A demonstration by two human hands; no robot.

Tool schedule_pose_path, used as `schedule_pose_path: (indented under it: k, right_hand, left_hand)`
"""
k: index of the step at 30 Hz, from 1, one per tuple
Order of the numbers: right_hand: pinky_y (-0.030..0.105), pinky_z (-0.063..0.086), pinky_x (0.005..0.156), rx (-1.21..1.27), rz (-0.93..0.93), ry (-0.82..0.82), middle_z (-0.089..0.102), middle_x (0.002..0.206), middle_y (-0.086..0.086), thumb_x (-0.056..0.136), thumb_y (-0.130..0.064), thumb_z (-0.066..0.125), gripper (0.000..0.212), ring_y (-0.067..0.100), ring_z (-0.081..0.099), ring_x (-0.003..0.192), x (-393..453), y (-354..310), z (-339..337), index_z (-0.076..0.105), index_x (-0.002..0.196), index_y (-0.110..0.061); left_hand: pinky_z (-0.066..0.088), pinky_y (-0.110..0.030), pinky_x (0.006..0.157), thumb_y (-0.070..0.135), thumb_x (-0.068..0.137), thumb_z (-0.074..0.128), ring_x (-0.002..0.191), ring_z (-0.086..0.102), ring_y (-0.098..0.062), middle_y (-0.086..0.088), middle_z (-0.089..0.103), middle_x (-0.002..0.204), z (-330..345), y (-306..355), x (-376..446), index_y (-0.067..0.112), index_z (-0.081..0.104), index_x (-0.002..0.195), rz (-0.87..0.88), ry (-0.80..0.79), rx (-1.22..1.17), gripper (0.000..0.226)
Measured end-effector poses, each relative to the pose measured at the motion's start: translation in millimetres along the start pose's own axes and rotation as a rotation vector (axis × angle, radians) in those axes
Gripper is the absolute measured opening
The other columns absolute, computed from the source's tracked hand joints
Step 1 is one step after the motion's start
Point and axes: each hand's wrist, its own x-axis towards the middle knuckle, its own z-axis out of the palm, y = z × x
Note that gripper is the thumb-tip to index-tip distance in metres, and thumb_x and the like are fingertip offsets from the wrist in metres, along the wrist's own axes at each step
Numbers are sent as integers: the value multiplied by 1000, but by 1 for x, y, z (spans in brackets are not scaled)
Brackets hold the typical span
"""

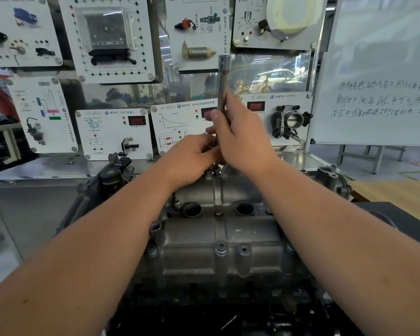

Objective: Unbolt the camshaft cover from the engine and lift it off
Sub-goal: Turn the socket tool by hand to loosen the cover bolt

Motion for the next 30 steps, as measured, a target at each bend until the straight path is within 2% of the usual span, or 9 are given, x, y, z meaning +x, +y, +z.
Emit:
schedule_pose_path:
  k: [2,4,8,11,15,17,22,26,30]
  right_hand:
    - [42,57,79,10,-18,13,74,99,6,105,-26,49,53,21,71,85,-2,-1,0,33,154,-17]
    - [39,56,81,23,-46,59,74,102,3,101,-27,58,57,19,70,85,-3,-1,-1,37,153,-18]
    - [42,55,77,-11,-42,77,73,93,8,101,-19,57,33,22,69,83,-1,0,-1,55,132,-8]
    - [48,57,72,20,-4,46,73,96,13,104,-16,48,19,25,72,85,1,2,-1,53,116,-3]
    - [42,58,77,13,10,27,74,100,9,104,-24,50,58,22,71,86,-1,0,0,26,157,-20]
    - [36,56,81,-11,-14,65,74,104,3,102,-29,58,64,18,70,88,-2,-2,-1,28,157,-18]
    - [40,54,80,-49,-46,57,73,96,6,103,-22,55,42,23,68,86,0,-1,-2,49,142,-9]
    - [44,58,77,-13,-25,44,74,99,10,105,-18,47,52,24,71,86,-1,-1,-1,30,154,-14]
    - [44,59,77,0,-28,61,75,98,10,104,-21,50,66,22,72,83,-2,1,-1,17,160,-21]
  left_hand:
    - [55,-59,80,32,102,59,84,70,-37,-9,76,88,-2,-1,1,22,71,98,-7,13,33,16]
    - [54,-59,83,30,99,63,85,72,-34,-9,76,91,-3,-1,2,17,70,103,-7,25,43,15]
    - [54,-61,83,33,98,65,90,71,-40,-14,76,94,-1,-1,1,9,69,104,-26,34,17,25]
    - [55,-60,82,35,104,56,91,70,-40,-14,76,94,0,-1,1,21,70,98,-10,15,6,20]
    - [55,-59,80,33,103,57,87,72,-36,-8,77,91,-2,-2,1,24,71,98,-2,18,34,18]
    - [56,-58,81,34,101,60,85,73,-34,-5,77,91,-3,-2,1,20,70,101,-8,24,40,17]
    - [54,-61,86,32,99,65,89,71,-42,-18,75,98,-3,-2,2,6,67,107,-16,32,5,28]
    - [55,-58,82,35,106,54,88,69,-38,-13,75,92,-1,-1,0,28,70,95,25,5,24,20]
    - [54,-57,83,30,104,58,86,70,-35,-12,75,88,-2,-1,1,23,71,97,35,18,71,17]
